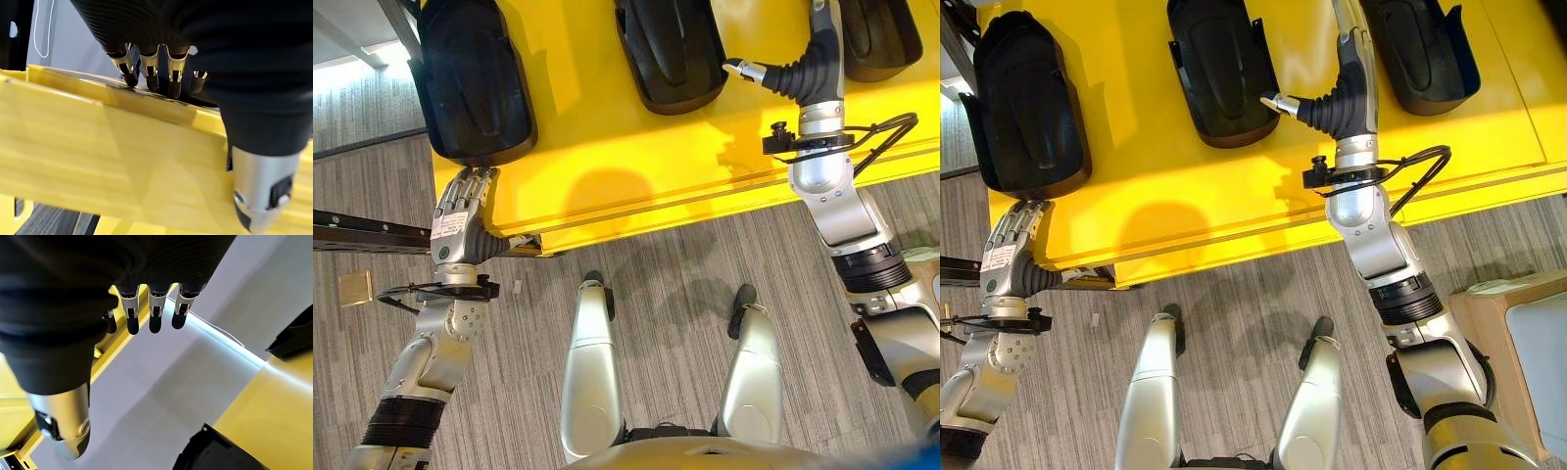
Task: Move parts from the plastic box to the shelf.
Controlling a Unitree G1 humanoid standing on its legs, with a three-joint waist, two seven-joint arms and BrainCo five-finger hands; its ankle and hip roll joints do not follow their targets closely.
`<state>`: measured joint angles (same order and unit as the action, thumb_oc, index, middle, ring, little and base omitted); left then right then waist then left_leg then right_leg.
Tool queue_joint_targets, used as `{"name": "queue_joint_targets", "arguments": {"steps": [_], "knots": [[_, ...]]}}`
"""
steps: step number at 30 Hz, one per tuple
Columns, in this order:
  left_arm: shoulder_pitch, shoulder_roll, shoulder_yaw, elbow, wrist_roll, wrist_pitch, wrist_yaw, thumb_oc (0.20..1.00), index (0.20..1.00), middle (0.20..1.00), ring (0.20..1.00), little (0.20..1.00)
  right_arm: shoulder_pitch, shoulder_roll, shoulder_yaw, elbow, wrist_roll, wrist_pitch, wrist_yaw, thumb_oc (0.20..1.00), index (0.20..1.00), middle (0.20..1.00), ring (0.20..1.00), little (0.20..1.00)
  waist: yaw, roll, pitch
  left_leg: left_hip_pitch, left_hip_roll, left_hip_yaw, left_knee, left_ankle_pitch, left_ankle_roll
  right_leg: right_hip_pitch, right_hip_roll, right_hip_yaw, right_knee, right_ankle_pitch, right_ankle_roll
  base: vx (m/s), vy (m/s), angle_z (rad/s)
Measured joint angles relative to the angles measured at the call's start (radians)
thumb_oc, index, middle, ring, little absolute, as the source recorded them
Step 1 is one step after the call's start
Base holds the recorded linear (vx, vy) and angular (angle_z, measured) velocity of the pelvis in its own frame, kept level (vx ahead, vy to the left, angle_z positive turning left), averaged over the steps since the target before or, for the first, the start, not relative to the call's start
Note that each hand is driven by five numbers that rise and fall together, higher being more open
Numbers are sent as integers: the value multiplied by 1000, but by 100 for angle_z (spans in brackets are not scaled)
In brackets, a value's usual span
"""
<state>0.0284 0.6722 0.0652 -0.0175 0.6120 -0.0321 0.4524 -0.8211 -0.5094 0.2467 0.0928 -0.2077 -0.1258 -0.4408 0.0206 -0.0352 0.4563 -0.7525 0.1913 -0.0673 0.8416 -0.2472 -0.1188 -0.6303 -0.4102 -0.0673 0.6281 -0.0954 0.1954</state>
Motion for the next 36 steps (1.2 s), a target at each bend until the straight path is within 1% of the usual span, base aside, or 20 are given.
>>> {"name": "queue_joint_targets", "arguments": {"steps": [10, 17, 20, 23, 28, 36], "knots": [[-10, -6, 0, -3, 10, 13, 0, 1000, 1000, 1000, 1000, 1000, 1, 0, -1, -2, 1, 0, 6, 1000, 1000, 1000, 1000, 1000, 1, -1, -1, -6, 1, -1, 0, 1, 0, -6, 2, 1, 1, 1, 0, 0, 0, 0], [-17, -11, 0, -22, 6, 24, -2, 1000, 1000, 1000, 1000, 1000, 5, 1, -6, -40, 28, 2, 10, 1000, 1000, 1000, 1000, 1000, 1, -6, -2, -20, 1, -7, 2, 2, 0, -14, 7, 1, -1, 1, 0, 0, 0, 0], [-18, -10, 0, -27, -3, 30, -11, 1000, 1000, 1000, 1000, 1000, 5, 29, -21, -40, 30, 4, 24, 1000, 1000, 1000, 1000, 1000, -1, -11, -5, -20, 1, -8, 2, 3, 0, -14, 8, 2, -1, 2, -2, 0, 0, 0], [-22, -8, 0, -27, -13, 30, -20, 1000, 1000, 1000, 1000, 1000, 22, 37, -24, -40, 30, 8, 36, 1000, 1000, 1000, 1000, 1000, 0, -11, -5, -20, 1, -8, 2, 3, 0, -14, 8, 2, -1, 2, -2, 0, 0, 0], [-35, -2, 0, -30, -16, 45, -53, 1000, 1000, 1000, 1000, 1000, 56, 37, -35, -40, 39, 22, 49, 1000, 1000, 1000, 1000, 1000, 1, -11, -5, -20, 1, -8, 1, 5, 2, -16, 10, 4, -1, 4, 1, 0, 0, 0], [-68, 27, 2, -29, -92, 65, -100, 1000, 1000, 1000, 1000, 1000, 79, 38, -39, -40, 66, 22, 85, 1000, 1000, 1000, 1000, 1000, 0, -11, -5, -25, -1, -18, -4, 4, -2, -30, 27, 24, -2, 4, 3, -1, 3, -2]]}}
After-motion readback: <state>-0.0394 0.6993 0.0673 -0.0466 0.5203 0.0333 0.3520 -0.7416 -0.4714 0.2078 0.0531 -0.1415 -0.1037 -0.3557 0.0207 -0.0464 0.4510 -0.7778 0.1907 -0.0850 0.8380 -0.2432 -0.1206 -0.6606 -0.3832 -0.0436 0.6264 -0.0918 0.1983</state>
